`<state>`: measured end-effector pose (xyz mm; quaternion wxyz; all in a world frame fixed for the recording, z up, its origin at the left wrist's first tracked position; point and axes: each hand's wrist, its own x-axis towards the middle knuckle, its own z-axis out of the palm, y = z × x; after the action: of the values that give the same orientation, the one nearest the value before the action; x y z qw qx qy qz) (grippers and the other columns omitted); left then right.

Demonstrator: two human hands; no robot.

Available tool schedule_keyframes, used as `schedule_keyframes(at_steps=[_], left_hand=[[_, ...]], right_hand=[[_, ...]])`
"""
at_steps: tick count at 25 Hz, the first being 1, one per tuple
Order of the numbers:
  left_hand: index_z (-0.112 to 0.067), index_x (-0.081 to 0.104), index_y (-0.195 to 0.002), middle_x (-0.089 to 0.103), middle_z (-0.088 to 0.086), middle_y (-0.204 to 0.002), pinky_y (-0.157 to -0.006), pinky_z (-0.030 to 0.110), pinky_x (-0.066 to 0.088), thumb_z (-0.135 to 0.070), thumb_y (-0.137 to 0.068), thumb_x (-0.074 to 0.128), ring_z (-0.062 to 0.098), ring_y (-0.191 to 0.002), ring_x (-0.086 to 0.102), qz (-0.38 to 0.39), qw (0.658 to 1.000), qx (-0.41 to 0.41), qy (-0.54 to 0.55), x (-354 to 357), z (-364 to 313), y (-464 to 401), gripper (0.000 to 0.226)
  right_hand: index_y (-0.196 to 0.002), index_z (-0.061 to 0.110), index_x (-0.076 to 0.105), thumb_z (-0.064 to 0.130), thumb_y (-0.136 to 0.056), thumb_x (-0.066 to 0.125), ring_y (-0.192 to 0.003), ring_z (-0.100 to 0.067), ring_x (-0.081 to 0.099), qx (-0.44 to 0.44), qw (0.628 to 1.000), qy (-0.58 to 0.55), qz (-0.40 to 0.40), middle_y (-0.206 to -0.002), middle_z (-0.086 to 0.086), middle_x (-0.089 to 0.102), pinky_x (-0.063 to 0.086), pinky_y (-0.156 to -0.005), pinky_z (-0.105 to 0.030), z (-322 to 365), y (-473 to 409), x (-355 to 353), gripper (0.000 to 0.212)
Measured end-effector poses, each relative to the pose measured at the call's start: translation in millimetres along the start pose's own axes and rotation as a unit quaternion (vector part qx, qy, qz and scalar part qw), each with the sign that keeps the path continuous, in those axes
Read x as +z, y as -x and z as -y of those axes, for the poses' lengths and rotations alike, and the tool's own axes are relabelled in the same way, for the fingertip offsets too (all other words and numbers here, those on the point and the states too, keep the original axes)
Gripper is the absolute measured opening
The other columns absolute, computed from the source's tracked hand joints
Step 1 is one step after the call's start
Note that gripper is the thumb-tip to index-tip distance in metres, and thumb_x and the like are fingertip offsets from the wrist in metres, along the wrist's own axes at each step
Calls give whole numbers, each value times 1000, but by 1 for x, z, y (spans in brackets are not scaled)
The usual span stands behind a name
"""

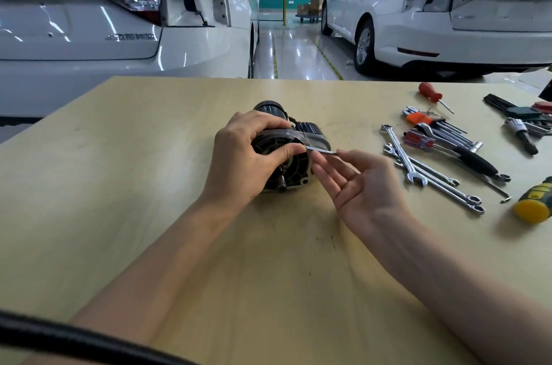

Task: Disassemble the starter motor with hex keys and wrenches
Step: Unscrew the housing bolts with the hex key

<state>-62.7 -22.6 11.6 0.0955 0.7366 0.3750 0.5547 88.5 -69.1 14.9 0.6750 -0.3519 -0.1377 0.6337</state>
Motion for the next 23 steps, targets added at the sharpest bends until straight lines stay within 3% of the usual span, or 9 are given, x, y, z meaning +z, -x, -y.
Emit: schedule_keyframes(at_steps=[4,9,13,17,23], left_hand=[[-14,74,-99,59,-23,-90,-87,23,50,-25,-69,85,14,-94,63,18,1000,1,-1,-2,1,0,33],[-13,73,-101,63,-11,-94,-88,29,51,-24,-69,85,18,-96,62,30,999,8,-13,-2,3,0,36],[-13,73,-99,62,-15,-91,-87,35,52,-23,-73,83,18,-95,62,20,1000,1,2,-1,2,0,30],[-13,73,-98,55,-25,-91,-86,28,52,-35,-61,87,17,-94,63,19,1000,5,-8,0,-1,0,46],[-16,73,-92,57,-24,-87,-82,17,49,-33,-61,89,12,-91,62,-5,999,-36,0,3,-4,-1,38]], right_hand=[[-71,2,54,-9,-84,44,-66,-26,73,-16,1000,10,2,-69,-18,70,60,-61,-28,-4,1,0,19],[-90,-1,55,-9,-87,43,-65,-22,73,6,1000,-6,-7,-76,-17,71,60,-61,-27,-10,-3,-3,15],[-87,-1,55,-9,-88,45,-66,-22,73,4,1000,-14,-2,-83,-18,70,61,-64,-30,-10,-5,-4,13],[-90,-1,54,-10,-87,46,-68,-23,74,4,1000,-18,1,-86,-20,71,61,-67,-31,-10,-6,-5,12],[-78,1,56,-7,-89,50,-64,-22,73,-15,1000,-14,4,-74,-16,71,60,-60,-29,-7,-5,-3,15]])
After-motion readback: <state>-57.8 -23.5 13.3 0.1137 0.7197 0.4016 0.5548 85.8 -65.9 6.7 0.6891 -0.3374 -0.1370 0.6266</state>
